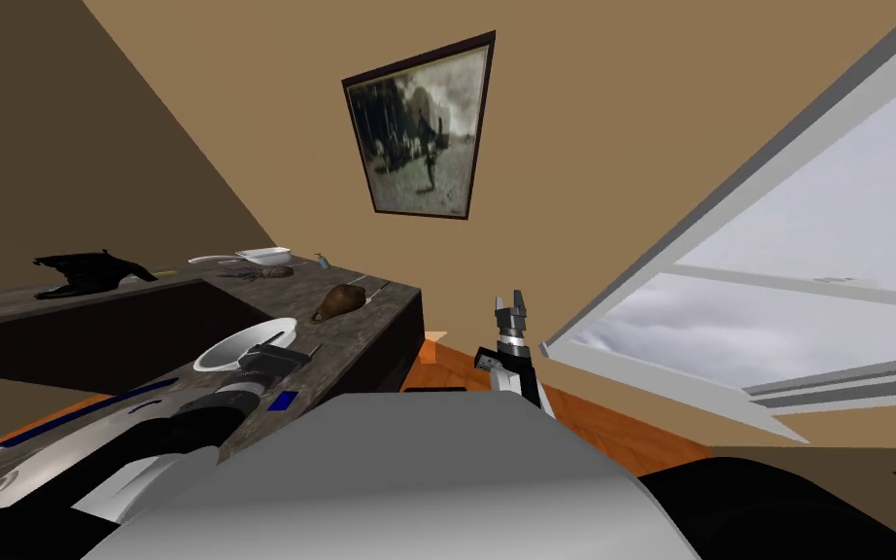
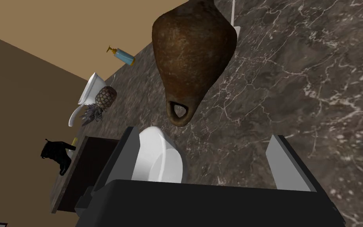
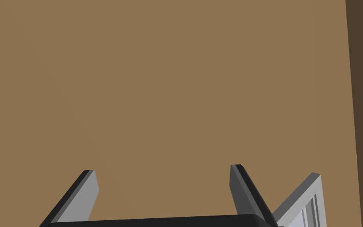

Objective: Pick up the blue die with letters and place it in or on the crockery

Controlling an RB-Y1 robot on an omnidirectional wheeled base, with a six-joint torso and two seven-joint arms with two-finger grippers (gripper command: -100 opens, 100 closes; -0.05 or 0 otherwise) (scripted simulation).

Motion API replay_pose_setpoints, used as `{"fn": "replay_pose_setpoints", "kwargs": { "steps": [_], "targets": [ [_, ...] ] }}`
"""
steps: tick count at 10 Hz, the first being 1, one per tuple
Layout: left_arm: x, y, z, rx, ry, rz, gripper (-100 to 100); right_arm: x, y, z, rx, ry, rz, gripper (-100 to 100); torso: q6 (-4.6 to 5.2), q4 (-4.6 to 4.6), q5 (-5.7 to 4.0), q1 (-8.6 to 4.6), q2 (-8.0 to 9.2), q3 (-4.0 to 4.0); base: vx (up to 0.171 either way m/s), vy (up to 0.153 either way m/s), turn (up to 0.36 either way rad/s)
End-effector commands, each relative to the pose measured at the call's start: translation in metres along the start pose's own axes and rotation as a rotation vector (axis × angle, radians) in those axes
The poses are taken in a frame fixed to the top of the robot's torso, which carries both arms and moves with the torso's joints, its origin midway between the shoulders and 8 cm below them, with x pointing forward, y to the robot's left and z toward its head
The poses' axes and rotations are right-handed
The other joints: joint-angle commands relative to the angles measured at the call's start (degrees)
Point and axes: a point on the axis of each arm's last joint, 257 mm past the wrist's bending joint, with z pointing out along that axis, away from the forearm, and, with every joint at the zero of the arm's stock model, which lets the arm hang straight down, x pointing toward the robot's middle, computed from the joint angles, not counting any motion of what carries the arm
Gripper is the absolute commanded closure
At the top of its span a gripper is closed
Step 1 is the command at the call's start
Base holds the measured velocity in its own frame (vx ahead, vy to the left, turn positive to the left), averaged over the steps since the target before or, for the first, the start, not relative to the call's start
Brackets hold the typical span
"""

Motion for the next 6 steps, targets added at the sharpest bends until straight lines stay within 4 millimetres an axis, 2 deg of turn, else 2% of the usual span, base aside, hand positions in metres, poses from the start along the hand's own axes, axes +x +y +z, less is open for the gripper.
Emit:
{"fn": "replay_pose_setpoints", "kwargs": {
  "steps": [1, 2, 5, 6],
  "targets": [
    [-0.019, 0.016, -0.007, -0.064, -0.053, -0.057, -100, 0.000, 0.000, 0.000, 0.000, 0.000, 0.000, 0, 0.00, 0.00, 0.00, 0.00, 0.00, 0.00, 0.117, -0.001, 0.181],
    [-0.019, 0.017, -0.007, -0.066, -0.053, -0.057, -100, 0.000, 0.000, 0.000, 0.000, 0.000, 0.000, 0, 0.00, -0.01, 0.01, 0.01, -0.03, -0.02, 0.069, -0.002, 0.058],
    [-0.048, 0.042, -0.021, -0.163, -0.139, -0.155, -100, 0.000, 0.000, 0.000, 0.000, 0.000, 0.000, 0, 0.00, 0.04, 0.02, 0.07, 0.19, 0.10, 0.059, 0.009, 0.187],
    [-0.048, 0.042, -0.021, -0.166, -0.140, -0.155, -100, 0.000, 0.000, 0.000, 0.000, 0.000, 0.000, 0, 0.00, 0.03, 0.02, 0.08, 0.14, 0.08, 0.064, -0.003, 0.057]
  ]
}}
